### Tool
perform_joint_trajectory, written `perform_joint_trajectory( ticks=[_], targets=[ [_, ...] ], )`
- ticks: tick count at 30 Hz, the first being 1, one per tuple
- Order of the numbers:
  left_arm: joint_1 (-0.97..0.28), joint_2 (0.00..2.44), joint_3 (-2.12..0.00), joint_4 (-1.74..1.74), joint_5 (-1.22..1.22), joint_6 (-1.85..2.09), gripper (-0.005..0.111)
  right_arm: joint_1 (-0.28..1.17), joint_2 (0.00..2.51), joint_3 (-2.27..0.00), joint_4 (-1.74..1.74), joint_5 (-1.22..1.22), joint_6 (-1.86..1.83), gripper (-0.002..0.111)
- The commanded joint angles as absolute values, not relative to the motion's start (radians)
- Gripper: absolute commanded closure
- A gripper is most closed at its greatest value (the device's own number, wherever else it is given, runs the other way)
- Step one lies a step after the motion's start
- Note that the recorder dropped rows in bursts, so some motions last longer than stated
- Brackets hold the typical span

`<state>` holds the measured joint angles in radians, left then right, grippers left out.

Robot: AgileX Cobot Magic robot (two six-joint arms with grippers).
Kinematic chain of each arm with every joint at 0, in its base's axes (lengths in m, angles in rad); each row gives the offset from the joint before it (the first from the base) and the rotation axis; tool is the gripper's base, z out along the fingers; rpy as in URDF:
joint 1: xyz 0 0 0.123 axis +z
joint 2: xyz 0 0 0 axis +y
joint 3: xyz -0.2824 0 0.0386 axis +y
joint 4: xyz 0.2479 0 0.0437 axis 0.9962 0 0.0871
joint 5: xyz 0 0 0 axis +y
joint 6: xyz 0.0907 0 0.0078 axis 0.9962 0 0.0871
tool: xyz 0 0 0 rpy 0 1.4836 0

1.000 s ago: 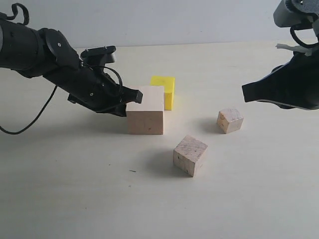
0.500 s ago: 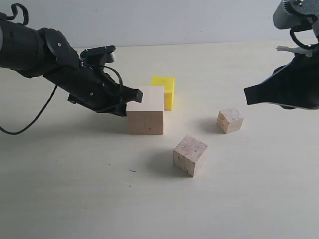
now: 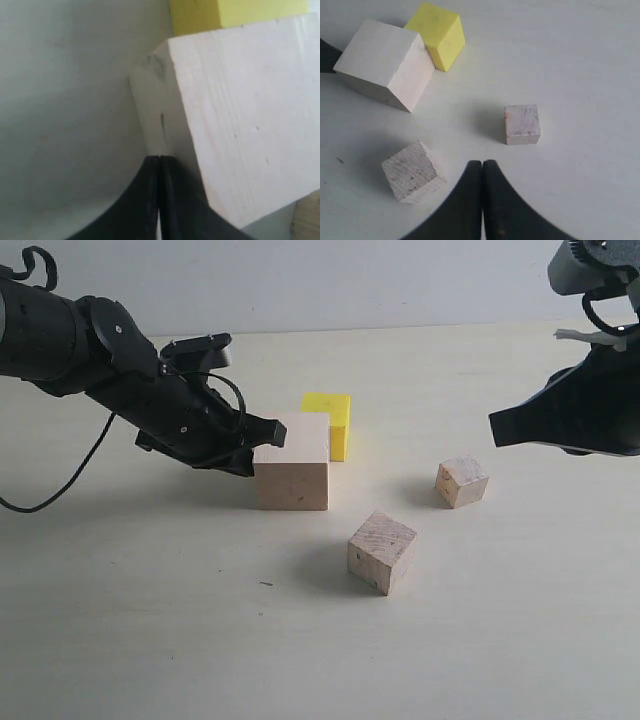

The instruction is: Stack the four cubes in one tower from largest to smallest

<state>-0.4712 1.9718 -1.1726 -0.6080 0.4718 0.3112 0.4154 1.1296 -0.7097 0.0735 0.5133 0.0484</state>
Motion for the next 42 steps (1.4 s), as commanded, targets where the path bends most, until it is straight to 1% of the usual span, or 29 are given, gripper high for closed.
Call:
perform_joint_trajectory(
  ticks=[1,37,42],
  targets=[
    [-0.476,1.970,-1.179,-0.612,0.483,0.306,0.107,0.418,1.130,-0.718,0.063,0.499,0.045,0.108],
    [-0.478,1.970,-1.179,-0.623,0.531,0.306,0.107,0.418,1.130,-0.718,0.063,0.499,0.047,0.108],
    [-0.475,1.937,-1.179,-0.619,0.537,0.306,0.107,0.418,1.130,-0.718,0.063,0.499,0.049,0.108]
  ],
)
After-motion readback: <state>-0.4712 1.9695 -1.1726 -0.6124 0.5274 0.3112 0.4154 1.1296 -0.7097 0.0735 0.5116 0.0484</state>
